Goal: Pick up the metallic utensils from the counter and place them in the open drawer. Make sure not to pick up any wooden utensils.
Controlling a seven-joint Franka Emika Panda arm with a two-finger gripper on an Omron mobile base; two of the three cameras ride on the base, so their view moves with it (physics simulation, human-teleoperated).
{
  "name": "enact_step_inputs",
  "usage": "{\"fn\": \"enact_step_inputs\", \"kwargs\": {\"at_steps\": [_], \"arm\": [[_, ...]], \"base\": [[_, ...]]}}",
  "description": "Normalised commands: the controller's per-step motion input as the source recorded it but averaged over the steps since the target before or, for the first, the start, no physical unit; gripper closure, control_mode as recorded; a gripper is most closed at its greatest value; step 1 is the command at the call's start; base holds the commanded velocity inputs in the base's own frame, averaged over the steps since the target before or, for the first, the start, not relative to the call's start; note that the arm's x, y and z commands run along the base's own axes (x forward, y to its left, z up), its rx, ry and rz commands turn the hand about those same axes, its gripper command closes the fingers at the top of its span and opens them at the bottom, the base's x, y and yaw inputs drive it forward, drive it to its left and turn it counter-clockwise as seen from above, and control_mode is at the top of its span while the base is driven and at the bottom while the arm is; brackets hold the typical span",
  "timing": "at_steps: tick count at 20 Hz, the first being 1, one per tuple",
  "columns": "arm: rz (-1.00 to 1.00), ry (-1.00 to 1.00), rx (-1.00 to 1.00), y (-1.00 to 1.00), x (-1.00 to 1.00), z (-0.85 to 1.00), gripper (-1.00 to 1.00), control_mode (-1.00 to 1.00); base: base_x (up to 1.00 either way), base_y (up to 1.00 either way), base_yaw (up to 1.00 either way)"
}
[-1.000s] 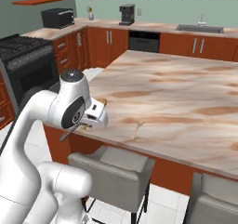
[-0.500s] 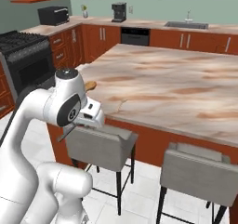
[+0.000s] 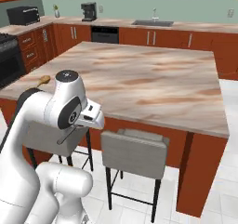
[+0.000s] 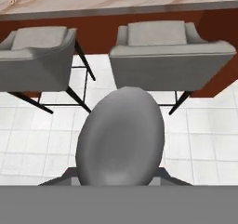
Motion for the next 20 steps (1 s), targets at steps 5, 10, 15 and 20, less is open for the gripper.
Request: {"fn": "enact_step_inputs", "kwargs": {"at_steps": [5, 10, 15, 20], "arm": [[0.0, 0.0, 0.0, 0.0, 0.0, 0.0, 1.0, 1.0], [0.0, 0.0, 0.0, 0.0, 0.0, 0.0, 1.0, 1.0], [0.0, 0.0, 0.0, 0.0, 0.0, 0.0, 1.0, 1.0], [0.0, 0.0, 0.0, 0.0, 0.0, 0.0, 1.0, 1.0]], "base": [[0.0, -1.0, -0.16], [0.0, -1.0, -0.13], [0.01, -0.99, -0.1], [0.12, -0.89, -0.08]]}}
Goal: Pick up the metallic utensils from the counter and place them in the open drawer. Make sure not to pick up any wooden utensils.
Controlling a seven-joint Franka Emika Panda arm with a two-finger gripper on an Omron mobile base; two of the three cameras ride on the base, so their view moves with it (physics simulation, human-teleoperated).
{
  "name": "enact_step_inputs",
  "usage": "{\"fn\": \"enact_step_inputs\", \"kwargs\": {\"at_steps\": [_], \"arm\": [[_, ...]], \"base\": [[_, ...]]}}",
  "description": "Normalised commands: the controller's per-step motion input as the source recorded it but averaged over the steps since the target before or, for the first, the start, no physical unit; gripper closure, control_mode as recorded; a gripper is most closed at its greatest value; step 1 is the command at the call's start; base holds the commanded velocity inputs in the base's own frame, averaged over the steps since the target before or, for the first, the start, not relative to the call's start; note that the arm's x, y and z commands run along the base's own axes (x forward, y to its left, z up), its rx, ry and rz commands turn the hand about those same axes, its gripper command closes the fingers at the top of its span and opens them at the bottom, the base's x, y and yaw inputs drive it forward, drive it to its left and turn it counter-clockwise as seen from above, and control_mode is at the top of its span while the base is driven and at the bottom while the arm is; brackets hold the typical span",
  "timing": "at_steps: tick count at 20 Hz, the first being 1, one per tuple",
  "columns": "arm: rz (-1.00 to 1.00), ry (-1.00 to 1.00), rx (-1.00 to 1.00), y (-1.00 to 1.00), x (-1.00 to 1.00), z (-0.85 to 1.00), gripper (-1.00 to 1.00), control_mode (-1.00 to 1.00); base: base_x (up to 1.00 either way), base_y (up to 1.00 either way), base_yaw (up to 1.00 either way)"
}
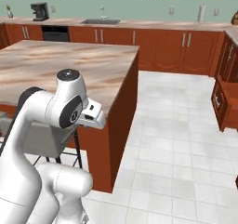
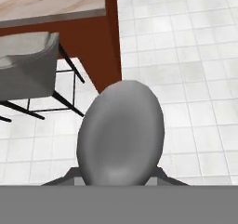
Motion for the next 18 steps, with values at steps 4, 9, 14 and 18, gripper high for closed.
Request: {"fn": "enact_step_inputs", "kwargs": {"at_steps": [4, 9, 14, 18], "arm": [[0.0, 0.0, 0.0, 0.0, 0.0, 0.0, 1.0, 1.0], [0.0, 0.0, 0.0, 0.0, 0.0, 0.0, 1.0, 1.0], [0.0, 0.0, 0.0, 0.0, 0.0, 0.0, 1.0, 1.0], [0.0, 0.0, 0.0, 0.0, 0.0, 0.0, 1.0, 1.0]], "base": [[0.1, -0.91, -0.09], [0.27, -0.67, -0.14], [0.44, -0.51, -0.18], [0.83, -0.13, -0.2]]}}
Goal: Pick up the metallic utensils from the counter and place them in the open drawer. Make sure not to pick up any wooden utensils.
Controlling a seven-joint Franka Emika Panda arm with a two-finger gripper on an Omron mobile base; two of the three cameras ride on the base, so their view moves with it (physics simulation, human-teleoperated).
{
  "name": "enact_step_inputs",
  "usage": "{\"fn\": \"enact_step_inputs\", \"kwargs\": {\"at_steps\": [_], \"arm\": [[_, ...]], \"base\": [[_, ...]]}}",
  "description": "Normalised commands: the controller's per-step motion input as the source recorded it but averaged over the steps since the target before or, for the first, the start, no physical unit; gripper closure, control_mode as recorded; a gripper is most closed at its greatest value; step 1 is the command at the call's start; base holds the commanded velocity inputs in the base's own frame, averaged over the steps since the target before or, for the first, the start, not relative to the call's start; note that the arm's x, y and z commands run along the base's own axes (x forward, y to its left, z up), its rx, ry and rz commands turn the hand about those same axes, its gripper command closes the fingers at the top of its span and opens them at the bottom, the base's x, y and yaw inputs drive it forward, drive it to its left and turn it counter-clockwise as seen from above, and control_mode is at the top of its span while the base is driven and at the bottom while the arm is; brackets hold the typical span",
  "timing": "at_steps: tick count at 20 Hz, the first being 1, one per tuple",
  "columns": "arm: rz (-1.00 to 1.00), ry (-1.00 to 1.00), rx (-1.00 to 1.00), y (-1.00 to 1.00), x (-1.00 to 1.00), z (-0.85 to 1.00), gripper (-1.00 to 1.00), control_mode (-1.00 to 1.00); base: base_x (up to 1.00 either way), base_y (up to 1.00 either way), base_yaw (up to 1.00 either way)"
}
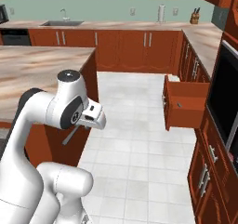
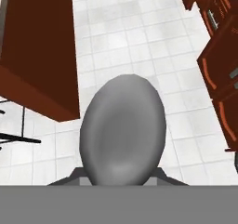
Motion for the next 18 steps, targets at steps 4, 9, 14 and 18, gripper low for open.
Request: {"fn": "enact_step_inputs", "kwargs": {"at_steps": [4, 9, 14, 18], "arm": [[0.0, 0.0, 0.0, 0.0, 0.0, 0.0, 1.0, 1.0], [0.0, 0.0, 0.0, 0.0, 0.0, 0.0, 1.0, 1.0], [0.0, 0.0, 0.0, 0.0, 0.0, 0.0, 1.0, 1.0], [0.0, 0.0, 0.0, 0.0, 0.0, 0.0, 1.0, 1.0]], "base": [[0.9, -0.14, -0.2], [0.72, -0.36, -0.2], [0.49, -0.52, -0.18], [0.49, -0.34, -0.16]]}}
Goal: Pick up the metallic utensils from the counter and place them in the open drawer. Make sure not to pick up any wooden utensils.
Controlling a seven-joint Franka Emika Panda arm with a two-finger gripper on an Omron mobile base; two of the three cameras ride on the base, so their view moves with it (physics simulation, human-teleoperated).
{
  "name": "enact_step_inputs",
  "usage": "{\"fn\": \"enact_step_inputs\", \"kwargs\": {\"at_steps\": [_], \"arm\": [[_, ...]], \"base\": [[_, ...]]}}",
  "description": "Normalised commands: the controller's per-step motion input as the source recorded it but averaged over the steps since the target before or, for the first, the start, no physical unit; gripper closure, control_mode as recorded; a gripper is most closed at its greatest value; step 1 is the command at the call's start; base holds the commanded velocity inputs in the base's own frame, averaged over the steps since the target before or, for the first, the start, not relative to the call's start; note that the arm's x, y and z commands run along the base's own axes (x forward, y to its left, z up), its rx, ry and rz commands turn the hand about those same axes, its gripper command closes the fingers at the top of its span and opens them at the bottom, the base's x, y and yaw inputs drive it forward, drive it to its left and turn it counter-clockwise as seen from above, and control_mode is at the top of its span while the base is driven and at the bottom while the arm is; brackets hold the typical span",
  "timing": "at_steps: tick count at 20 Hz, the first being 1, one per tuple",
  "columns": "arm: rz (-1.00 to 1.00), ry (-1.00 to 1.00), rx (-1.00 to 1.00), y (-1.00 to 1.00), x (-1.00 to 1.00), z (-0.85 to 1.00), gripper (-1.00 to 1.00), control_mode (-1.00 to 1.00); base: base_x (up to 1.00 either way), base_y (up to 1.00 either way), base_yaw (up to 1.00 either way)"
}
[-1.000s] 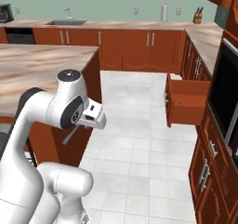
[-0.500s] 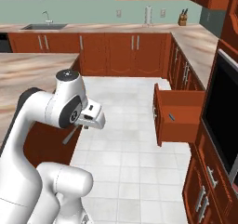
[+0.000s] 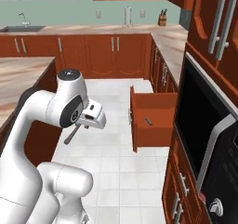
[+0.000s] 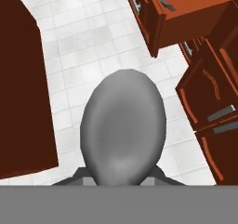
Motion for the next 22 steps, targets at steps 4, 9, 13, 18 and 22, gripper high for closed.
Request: {"fn": "enact_step_inputs", "kwargs": {"at_steps": [4, 9, 13, 18, 22], "arm": [[0.0, 0.0, 0.0, 0.0, 0.0, 0.0, 1.0, 1.0], [0.0, 0.0, 0.0, 0.0, 0.0, 0.0, 1.0, 1.0], [0.0, 0.0, 0.0, 0.0, 0.0, 0.0, 1.0, 1.0], [0.0, 0.0, 0.0, 0.0, 0.0, 0.0, 1.0, 1.0], [0.0, 0.0, 0.0, 0.0, 0.0, 0.0, 1.0, 1.0]], "base": [[0.64, -0.05, -0.15], [0.64, -0.01, -0.15], [0.41, -0.19, -0.15], [0.23, -0.33, -0.13], [0.34, -0.16, -0.14]]}}
